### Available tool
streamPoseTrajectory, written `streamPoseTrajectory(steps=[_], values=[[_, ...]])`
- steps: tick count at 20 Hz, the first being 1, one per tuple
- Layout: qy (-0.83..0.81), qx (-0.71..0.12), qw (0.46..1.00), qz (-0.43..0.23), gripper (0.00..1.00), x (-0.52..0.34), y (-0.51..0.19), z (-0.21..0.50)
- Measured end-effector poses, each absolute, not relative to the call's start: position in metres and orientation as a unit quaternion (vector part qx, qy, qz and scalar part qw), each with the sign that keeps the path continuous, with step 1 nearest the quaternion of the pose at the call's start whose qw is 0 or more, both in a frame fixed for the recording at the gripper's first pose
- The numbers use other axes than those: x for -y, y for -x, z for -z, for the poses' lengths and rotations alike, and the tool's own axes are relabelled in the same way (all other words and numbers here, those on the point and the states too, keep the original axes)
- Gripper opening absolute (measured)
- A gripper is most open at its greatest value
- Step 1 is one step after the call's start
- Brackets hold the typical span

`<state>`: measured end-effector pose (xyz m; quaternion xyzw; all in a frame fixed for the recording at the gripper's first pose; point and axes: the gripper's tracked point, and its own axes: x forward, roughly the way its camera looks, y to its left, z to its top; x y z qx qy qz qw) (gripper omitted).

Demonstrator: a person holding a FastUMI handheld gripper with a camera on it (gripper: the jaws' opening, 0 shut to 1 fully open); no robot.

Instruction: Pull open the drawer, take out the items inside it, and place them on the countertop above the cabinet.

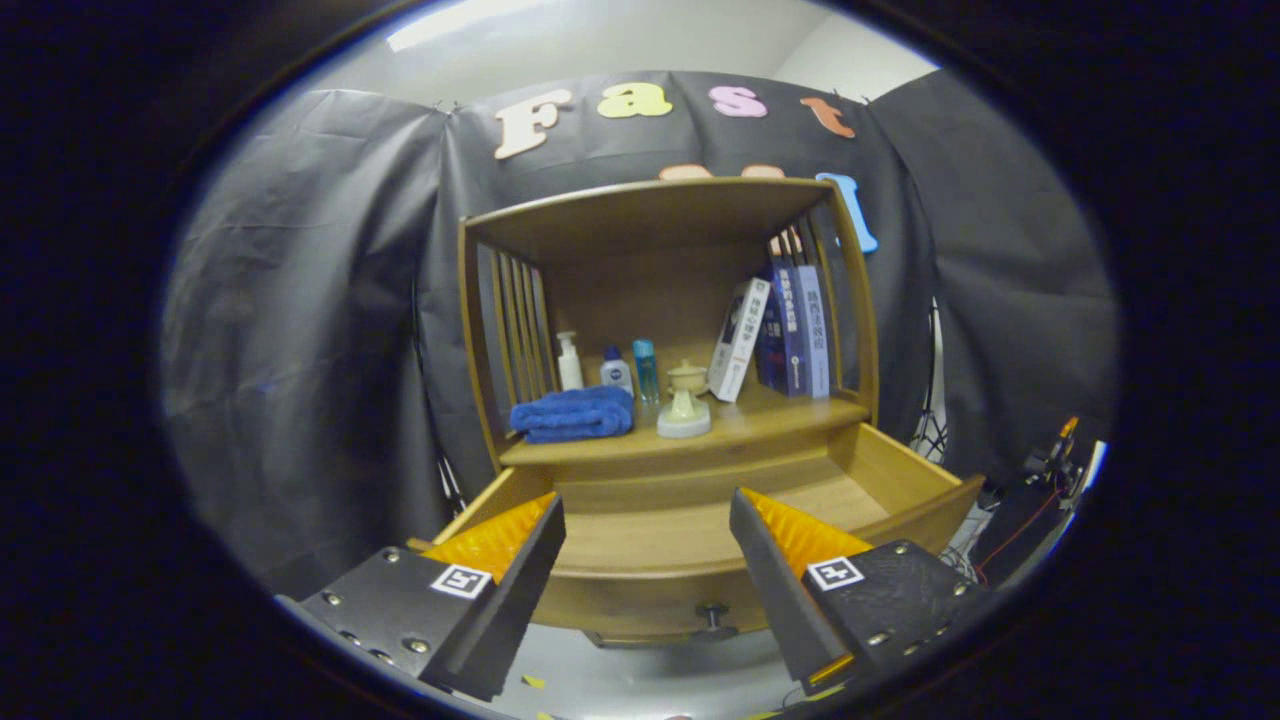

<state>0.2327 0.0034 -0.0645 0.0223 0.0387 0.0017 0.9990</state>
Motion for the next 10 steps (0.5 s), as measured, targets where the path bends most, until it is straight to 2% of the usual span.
streamPoseTrajectory(steps=[10], values=[[-0.010, -0.086, 0.996, 0.033, 0.99, 0.029, -0.255, 0.156]])
